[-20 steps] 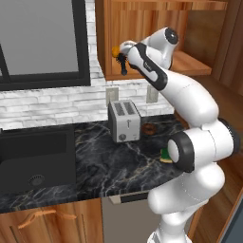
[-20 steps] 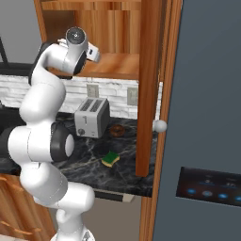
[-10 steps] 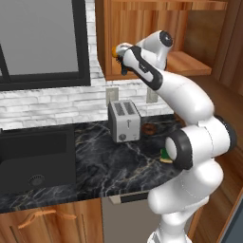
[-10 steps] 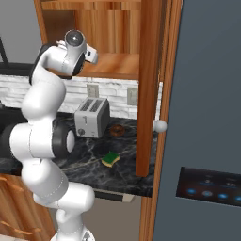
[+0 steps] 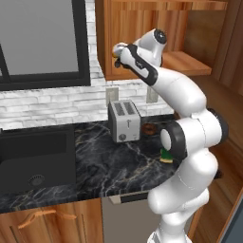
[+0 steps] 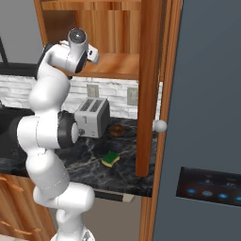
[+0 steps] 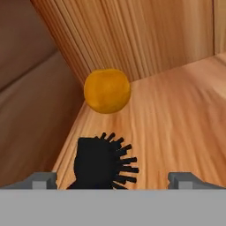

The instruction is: Pick the dish brush and sponge from the cabinet and place them on the counter.

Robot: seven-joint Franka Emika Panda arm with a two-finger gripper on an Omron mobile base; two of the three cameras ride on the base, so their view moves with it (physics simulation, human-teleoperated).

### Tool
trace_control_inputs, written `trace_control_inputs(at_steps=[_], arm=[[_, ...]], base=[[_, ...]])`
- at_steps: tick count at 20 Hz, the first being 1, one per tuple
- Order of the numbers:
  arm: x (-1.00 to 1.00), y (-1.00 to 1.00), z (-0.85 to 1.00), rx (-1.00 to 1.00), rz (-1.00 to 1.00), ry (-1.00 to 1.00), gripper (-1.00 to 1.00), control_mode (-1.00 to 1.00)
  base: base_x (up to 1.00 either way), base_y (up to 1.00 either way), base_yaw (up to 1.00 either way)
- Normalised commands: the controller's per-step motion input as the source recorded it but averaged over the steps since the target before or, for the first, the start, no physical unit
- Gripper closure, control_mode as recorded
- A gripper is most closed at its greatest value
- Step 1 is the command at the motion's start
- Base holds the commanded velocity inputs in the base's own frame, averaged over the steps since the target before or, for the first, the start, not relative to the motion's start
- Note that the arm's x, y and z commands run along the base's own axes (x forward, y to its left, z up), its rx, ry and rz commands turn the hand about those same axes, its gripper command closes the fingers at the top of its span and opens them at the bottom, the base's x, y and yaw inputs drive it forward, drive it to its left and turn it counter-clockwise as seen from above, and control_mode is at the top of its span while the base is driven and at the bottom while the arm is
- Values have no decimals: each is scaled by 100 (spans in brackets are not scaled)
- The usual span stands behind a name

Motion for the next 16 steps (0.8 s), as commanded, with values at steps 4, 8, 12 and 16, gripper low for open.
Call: trace_control_inputs(at_steps=[4,8,12,16], arm=[[33,7,0,0,1,7,-100,-100],[25,1,-7,0,0,9,-100,-100],[19,0,-13,0,0,10,100,-100],[10,-1,-7,0,0,7,100,-100]], base=[[0,0,0],[0,0,0],[0,0,0],[0,0,0]])
